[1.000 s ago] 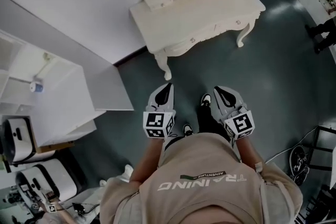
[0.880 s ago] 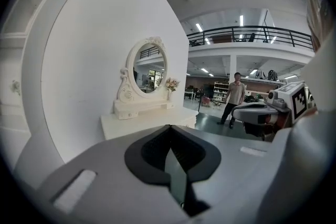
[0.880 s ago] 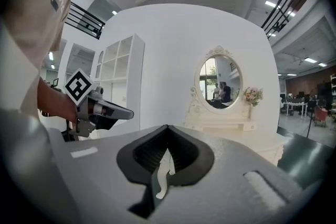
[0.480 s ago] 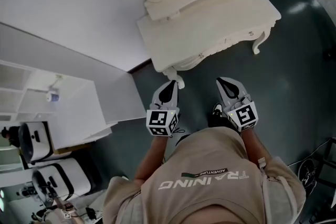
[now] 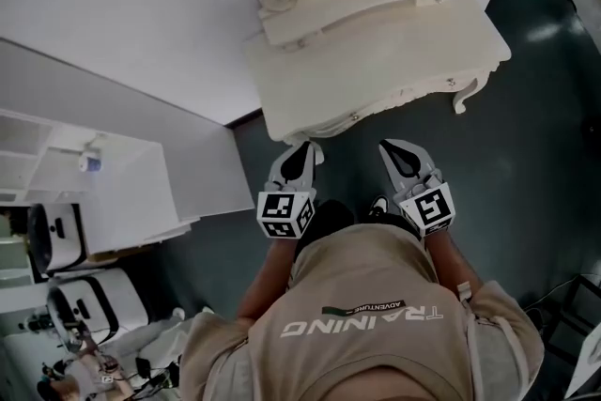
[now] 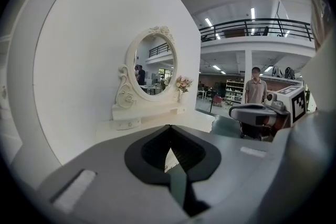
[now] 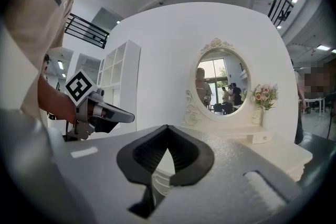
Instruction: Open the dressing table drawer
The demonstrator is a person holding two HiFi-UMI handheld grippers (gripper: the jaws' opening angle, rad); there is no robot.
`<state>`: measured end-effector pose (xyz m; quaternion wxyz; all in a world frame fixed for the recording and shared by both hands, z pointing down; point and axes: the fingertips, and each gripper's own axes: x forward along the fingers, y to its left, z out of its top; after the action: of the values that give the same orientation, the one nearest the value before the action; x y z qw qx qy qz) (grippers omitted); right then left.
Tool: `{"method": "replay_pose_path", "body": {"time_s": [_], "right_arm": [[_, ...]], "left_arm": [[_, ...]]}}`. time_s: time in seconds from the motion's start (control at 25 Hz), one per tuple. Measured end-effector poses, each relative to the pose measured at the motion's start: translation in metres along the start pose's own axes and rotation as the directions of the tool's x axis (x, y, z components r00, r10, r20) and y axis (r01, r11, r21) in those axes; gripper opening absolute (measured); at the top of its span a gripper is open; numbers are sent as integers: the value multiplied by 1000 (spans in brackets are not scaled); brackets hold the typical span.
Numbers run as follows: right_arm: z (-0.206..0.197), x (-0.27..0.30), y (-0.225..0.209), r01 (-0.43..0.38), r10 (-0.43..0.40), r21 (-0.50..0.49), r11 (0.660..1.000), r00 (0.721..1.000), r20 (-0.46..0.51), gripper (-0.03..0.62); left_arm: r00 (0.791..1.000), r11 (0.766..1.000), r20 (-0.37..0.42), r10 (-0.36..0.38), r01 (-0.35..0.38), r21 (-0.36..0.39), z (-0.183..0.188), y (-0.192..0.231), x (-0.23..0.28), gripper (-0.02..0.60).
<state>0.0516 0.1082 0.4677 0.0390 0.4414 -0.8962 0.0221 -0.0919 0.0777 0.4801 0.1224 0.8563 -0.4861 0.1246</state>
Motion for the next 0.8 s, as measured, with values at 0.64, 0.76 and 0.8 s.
{"method": "replay_pose_path", "body": {"time_s": [0.64, 0.76, 0.8], "right_arm": [[-10, 72, -67, -11, 12, 10, 1000, 997, -78, 3], [-2, 97, -81, -16, 15, -7, 1000, 997, -79, 3], [0, 106, -85, -18, 17, -13, 1000, 997, -81, 3]], "left_arm": [[1000, 999, -12, 10, -11, -53, 12, 46, 95, 18], [1000, 999, 3, 10, -10, -42, 24, 63, 119, 18], [1000, 999, 5, 10, -10, -42, 28, 69, 126, 18]]}}
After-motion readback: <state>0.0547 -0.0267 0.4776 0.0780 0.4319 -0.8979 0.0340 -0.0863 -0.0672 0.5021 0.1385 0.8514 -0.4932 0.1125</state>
